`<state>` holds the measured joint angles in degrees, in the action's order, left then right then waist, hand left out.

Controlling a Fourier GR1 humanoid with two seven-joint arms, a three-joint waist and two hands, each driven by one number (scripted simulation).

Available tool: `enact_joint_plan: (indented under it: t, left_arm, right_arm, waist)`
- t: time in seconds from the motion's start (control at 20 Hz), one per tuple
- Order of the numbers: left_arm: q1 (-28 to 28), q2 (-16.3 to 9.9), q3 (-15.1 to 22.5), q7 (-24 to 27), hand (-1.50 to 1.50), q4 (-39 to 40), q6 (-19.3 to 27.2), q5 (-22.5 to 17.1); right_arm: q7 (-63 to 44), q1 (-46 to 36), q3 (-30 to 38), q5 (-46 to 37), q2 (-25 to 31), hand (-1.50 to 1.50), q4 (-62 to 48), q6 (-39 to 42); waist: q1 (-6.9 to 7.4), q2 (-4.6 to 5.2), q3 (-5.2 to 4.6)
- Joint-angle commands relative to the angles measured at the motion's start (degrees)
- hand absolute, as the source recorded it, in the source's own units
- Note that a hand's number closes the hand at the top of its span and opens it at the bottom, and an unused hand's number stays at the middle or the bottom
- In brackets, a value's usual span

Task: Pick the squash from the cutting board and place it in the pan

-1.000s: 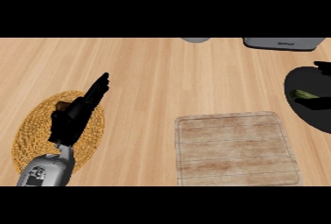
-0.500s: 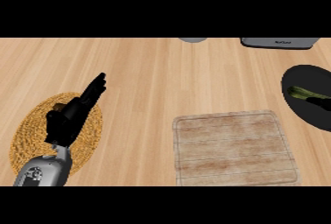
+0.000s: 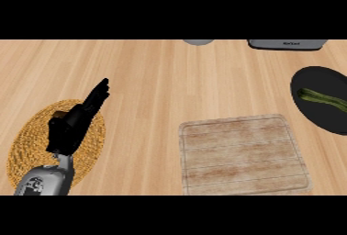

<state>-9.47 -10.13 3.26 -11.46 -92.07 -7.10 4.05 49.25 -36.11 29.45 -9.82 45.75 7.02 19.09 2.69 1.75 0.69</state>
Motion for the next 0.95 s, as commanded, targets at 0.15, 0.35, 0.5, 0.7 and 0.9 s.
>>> enact_joint_plan:
  t: [0.15, 0.35, 0.5, 0.7, 0.9]
  left_arm:
    - [-0.29, -0.6, -1.22, 0.06, 0.0, 0.21, 0.05, -0.15]
    - [-0.55, -0.64, -1.76, -2.02, 0.0, -0.54, -0.11, -1.04]
    - [0.53, -0.32, -1.28, 1.19, 0.0, 1.15, -0.68, -0.78]
    - [-0.14, 0.32, -1.15, 0.52, 0.0, 1.74, 1.44, 1.18]
    - [0.21, -1.52, -2.61, -0.26, 0.0, 0.58, -1.13, -1.23]
  right_arm:
    - [9.39, 7.03, 1.4, 1.66, 0.27, -1.5, 1.55, 6.85]
    - [11.07, 10.17, 1.34, 2.02, 0.46, -1.5, 2.65, 9.67]
    - [11.59, 10.24, 0.89, 1.9, -2.48, -1.5, 3.94, 6.64]
    - [14.55, 14.12, 0.74, 2.42, -1.52, -1.5, 5.44, 10.37]
    - [15.28, 17.47, 0.88, 2.68, -0.84, -1.5, 5.85, 9.14]
  waist:
    - [-0.76, -0.48, -0.06]
    - [-1.02, -0.62, 0.03]
    - [-0.63, -0.43, -0.03]
    - [-1.82, -0.76, -0.06]
    - [-1.61, -0.85, -0.04]
